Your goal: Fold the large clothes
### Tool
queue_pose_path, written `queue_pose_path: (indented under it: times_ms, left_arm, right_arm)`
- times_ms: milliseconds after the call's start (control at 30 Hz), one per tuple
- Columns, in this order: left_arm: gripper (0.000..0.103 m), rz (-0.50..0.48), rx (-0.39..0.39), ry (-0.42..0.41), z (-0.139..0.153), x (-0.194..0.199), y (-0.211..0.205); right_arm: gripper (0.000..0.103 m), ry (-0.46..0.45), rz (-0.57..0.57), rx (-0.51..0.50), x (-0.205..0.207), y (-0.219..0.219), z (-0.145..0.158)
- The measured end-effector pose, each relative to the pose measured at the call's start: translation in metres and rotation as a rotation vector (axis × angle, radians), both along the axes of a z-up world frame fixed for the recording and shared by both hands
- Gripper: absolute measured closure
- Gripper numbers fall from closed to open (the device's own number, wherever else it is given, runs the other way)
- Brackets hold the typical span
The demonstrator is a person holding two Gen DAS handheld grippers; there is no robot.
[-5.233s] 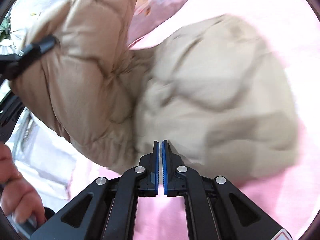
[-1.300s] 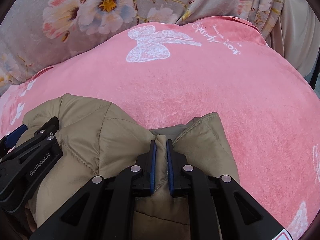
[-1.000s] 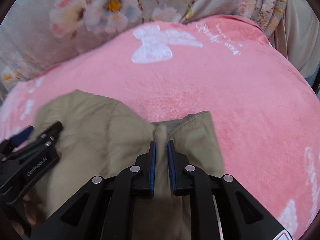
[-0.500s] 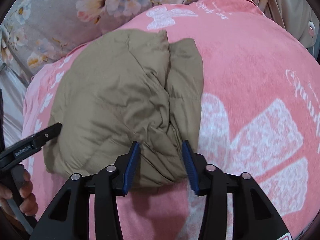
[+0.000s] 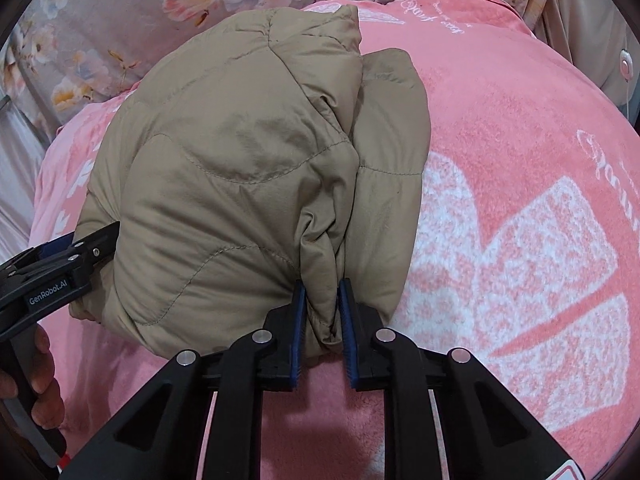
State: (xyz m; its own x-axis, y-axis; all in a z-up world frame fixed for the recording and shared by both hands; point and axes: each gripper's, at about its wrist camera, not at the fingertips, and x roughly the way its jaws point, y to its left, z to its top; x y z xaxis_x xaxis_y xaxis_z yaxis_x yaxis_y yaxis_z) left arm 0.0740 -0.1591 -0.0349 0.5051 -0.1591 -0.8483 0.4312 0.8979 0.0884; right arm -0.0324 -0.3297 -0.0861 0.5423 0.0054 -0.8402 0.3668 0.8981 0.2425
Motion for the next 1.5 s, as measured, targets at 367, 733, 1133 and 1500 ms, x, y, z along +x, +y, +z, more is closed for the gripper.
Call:
queue_pose_path:
  times_ms: [367, 733, 1133, 1500]
  left_arm:
    - [0.02, 0.01, 0.017, -0.038, -0.006, -0.003, -0.007]
    - [0.011, 0.071, -0.19, 0.128, 0.024, 0.018, 0.033]
    - [0.011, 0.12, -0.428, 0.324, 0.013, 0.095, 0.059]
    - [0.005, 0.013, -0.546, 0.415, -0.013, 0.108, 0.038]
  right_arm:
    - [0.086, -0.05, -0.021, 0.045, -0.007, -0.008, -0.004]
    - [0.035, -0.118, -0.178, 0.238, -0.044, -0.067, 0.023]
    - [0.034, -0.103, -0.19, 0.58, 0.003, -0.112, -0.016]
    - [0.034, -0.143, -0.012, 0.747, 0.054, -0.074, -0.028]
